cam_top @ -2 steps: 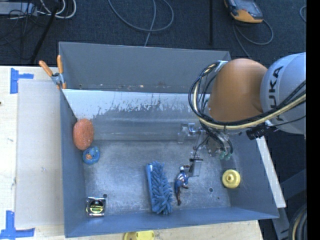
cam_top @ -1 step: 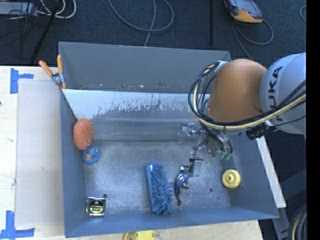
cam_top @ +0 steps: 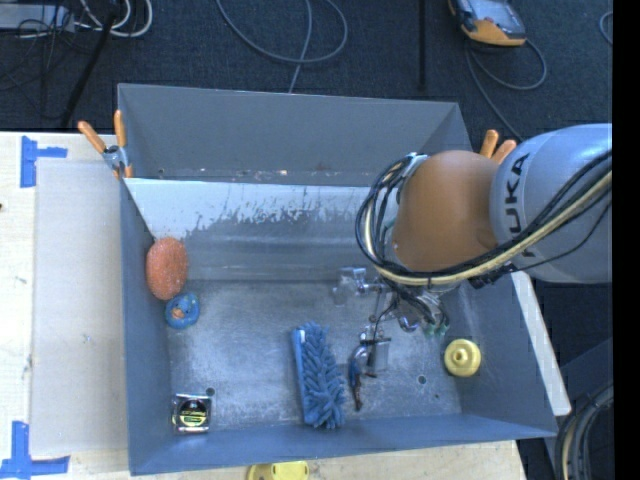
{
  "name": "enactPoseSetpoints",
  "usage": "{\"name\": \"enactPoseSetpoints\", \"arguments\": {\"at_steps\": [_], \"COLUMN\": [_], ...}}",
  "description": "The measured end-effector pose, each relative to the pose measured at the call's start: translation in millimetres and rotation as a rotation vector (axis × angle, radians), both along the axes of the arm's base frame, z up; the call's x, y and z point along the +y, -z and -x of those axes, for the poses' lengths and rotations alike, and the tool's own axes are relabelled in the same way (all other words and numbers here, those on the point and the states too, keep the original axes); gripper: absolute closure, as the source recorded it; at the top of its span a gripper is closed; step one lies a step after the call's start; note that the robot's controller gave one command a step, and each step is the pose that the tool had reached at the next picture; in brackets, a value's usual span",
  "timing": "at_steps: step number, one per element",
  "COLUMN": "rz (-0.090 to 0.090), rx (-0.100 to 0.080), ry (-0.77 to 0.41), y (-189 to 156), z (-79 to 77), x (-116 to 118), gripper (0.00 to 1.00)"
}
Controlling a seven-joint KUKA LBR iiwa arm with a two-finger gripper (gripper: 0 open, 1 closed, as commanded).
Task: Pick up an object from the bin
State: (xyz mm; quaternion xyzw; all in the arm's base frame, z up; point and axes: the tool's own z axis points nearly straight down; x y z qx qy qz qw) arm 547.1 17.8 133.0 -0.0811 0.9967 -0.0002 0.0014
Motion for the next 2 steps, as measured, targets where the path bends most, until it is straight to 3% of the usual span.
{"name": "enactPoseSetpoints", "arguments": {"at_steps": [1, 2], "rz": [-0.001, 0.0], "rx": [0.007, 0.007], "ry": [0.029, 0.024], "y": [24, 42], "z": [28.2, 39.9], "x": [6, 16], "gripper": [0.0, 0.0]}}
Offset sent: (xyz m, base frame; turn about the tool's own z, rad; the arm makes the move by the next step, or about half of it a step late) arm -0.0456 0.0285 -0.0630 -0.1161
